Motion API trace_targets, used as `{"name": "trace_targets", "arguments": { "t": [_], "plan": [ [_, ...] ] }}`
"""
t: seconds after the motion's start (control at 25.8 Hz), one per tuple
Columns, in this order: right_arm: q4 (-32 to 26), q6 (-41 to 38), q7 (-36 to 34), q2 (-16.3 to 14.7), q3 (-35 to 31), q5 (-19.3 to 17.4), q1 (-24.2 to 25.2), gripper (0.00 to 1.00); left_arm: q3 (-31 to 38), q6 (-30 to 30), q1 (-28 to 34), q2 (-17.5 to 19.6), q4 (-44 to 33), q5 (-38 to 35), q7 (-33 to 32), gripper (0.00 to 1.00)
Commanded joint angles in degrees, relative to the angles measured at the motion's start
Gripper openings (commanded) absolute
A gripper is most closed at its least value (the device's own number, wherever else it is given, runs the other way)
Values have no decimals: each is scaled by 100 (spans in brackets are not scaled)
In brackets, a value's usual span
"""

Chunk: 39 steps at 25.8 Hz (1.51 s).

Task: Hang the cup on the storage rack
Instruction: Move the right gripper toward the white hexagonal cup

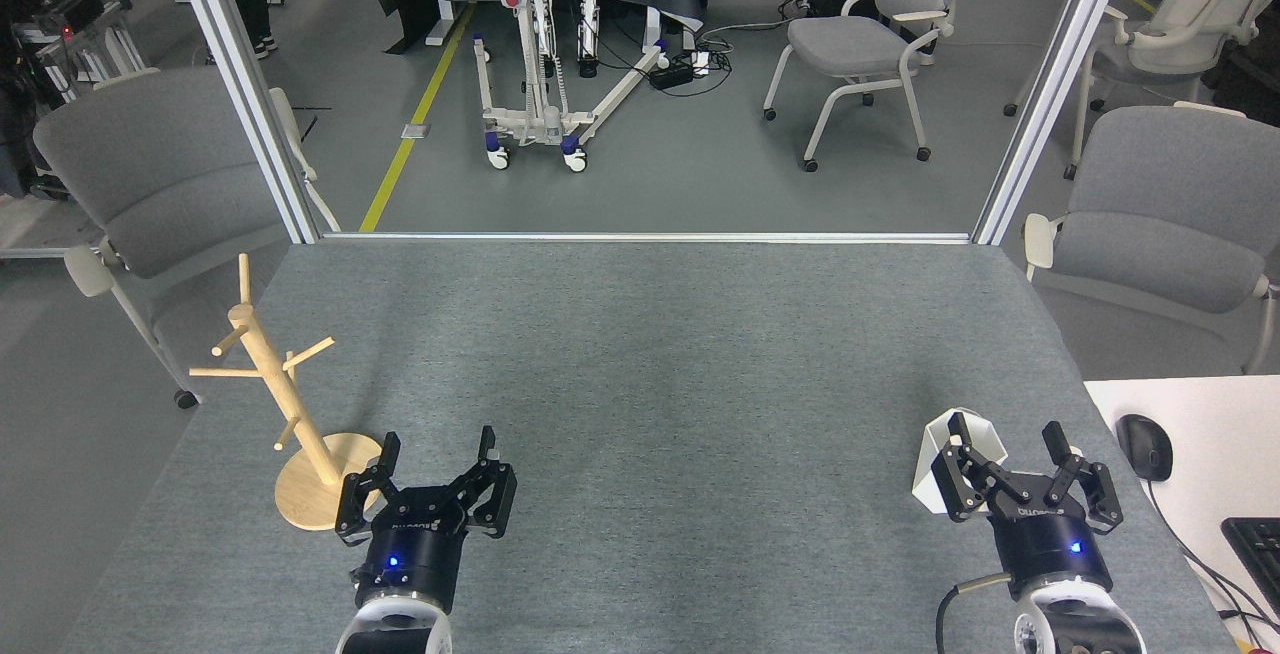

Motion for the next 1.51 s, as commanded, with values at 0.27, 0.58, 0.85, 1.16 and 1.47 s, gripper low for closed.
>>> {"name": "trace_targets", "arguments": {
  "t": [0.27, 0.58, 0.85, 1.16, 1.47],
  "plan": [
    [2, 16, 13, 54, 14, 0, 5, 100, -72, 53, 21, 9, -119, 24, 261, 99],
    [142, 16, 13, -25, -30, 18, 58, 100, -81, 53, 30, 18, -155, 77, 252, 99],
    [714, -10, 4, -236, -12, 35, 76, 100, -81, 53, 118, 18, -84, 77, 252, 99],
    [1364, 16, 4, -333, -3, 79, -21, 100, -72, 53, 144, 18, 21, 77, 261, 99],
    [1391, 16, 4, -394, 14, 88, -12, 100, -72, 53, 144, 18, 56, 77, 252, 99]
  ]
}}
